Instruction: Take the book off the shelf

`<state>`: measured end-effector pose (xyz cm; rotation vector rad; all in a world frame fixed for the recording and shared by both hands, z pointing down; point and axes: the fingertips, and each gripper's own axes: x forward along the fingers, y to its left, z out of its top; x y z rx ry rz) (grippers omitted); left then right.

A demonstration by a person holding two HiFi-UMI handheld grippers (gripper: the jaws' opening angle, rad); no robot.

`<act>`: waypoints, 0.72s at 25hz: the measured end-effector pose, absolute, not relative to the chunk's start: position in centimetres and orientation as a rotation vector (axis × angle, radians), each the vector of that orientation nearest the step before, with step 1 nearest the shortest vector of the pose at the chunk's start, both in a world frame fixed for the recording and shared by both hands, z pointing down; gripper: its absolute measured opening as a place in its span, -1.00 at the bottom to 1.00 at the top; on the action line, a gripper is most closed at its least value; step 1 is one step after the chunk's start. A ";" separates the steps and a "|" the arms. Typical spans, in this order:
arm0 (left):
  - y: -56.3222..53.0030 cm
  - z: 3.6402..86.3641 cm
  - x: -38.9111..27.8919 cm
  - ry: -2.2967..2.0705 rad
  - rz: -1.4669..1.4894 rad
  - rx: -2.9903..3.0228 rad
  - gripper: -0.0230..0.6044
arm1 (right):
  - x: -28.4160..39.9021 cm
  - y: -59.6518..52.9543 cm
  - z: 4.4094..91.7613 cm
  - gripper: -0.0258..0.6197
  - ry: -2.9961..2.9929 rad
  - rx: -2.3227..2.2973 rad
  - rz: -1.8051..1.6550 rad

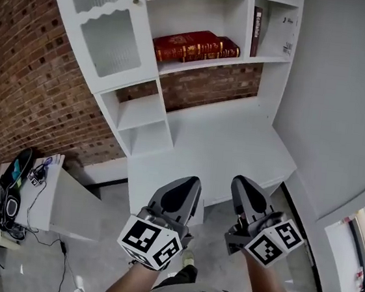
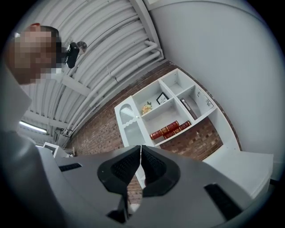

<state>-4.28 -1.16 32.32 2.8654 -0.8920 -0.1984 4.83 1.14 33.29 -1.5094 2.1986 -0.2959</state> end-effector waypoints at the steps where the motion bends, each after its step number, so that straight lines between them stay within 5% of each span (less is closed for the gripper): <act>1: -2.6 32.3 -4.1 -0.897 -0.190 2.878 -0.90 | 4.9 -0.2 33.3 -0.86 2.198 -1.515 -0.298; 18: -22.4 30.8 -3.0 -0.930 -0.207 2.889 -0.90 | 6.2 -19.9 30.8 -0.86 2.244 -1.460 -0.310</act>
